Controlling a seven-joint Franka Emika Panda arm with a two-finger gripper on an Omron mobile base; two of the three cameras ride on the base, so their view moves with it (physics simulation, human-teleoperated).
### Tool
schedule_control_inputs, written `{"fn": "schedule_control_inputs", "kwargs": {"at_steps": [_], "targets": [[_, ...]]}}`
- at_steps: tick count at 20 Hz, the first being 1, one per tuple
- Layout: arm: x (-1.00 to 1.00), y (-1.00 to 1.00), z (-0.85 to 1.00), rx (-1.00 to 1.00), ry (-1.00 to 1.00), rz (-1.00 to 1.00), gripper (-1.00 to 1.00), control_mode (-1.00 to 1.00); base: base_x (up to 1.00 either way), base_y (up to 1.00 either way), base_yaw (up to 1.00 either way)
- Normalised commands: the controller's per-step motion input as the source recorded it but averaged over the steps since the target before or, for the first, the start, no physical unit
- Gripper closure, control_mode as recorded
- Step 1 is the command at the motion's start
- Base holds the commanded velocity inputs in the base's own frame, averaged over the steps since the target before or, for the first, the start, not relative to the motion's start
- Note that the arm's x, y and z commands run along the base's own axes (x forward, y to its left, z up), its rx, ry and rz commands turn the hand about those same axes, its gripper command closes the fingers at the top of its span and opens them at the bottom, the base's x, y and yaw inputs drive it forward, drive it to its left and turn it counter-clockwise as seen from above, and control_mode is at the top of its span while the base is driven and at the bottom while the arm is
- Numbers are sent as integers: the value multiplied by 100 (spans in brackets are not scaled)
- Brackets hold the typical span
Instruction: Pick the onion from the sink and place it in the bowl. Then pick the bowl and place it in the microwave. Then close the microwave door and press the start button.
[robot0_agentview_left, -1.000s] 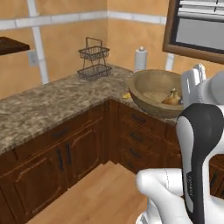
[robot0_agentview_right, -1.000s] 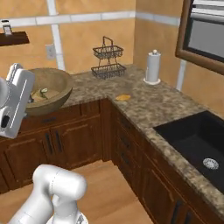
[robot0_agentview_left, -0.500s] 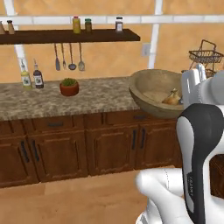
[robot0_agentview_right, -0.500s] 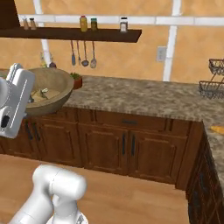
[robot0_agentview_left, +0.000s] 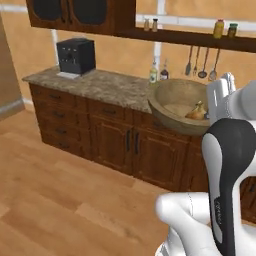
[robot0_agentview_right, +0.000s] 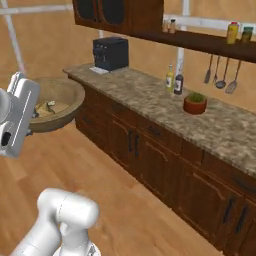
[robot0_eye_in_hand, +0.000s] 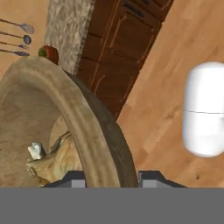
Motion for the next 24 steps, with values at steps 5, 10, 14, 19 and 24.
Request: {"fn": "schedule_control_inputs", "kwargs": {"at_steps": [5, 10, 14, 19, 24], "targets": [[0, 0, 0, 0, 0, 0, 100, 100, 0, 8, 99], [0, 0, 0, 0, 0, 0, 100, 100, 0, 5, 100], [0, 0, 0, 0, 0, 0, 100, 100, 0, 0, 100], [0, 0, 0, 0, 0, 0, 100, 100, 0, 2, 100], [0, 0, 0, 0, 0, 0, 100, 100, 41, 0, 89]]}}
